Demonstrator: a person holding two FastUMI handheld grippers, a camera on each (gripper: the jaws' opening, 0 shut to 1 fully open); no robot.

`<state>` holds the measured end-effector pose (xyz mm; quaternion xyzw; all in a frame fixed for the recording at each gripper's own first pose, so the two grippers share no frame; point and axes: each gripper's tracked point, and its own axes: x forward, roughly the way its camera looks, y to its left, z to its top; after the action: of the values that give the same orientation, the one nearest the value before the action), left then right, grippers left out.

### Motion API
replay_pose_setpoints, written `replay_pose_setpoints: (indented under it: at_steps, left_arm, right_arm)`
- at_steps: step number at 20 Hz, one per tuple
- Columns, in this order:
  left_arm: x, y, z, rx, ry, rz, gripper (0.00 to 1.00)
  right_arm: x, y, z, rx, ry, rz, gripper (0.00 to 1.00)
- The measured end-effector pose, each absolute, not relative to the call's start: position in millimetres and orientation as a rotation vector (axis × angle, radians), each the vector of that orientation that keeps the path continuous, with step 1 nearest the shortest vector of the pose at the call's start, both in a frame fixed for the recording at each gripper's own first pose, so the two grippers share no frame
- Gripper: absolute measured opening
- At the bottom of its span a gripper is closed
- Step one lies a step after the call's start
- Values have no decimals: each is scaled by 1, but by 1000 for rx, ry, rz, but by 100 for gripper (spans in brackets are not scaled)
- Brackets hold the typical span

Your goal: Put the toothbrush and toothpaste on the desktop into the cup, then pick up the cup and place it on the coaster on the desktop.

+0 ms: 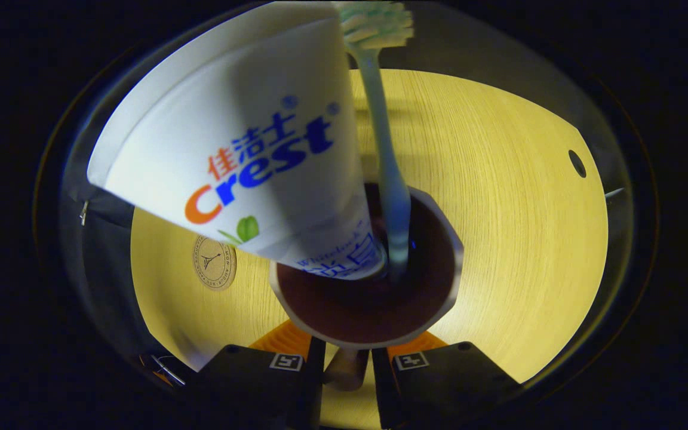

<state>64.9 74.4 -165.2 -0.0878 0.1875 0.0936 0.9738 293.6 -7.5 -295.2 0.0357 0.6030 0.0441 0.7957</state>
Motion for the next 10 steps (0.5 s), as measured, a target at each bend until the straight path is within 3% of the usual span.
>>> replay_pose_setpoints:
  at_steps: [2, 4, 5, 6, 10]
  left_arm:
    - [67, 69, -166, -175, 382, 179, 98]
    - [68, 64, -166, -172, 387, 168, 98]
    - [68, 62, -167, -169, 389, 163, 98]
    - [69, 61, -167, -167, 392, 159, 98]
    - [67, 57, -157, -159, 401, 148, 98]
  right_arm:
    - [293, -14, -293, 17, 1287, 88, 29]
    - [288, -15, -296, -46, 1279, 116, 24]
    - [289, -15, -296, -51, 1269, 117, 24]
    - [288, -15, -294, -60, 1266, 124, 30]
    - [293, -10, -289, -60, 1212, 135, 28]
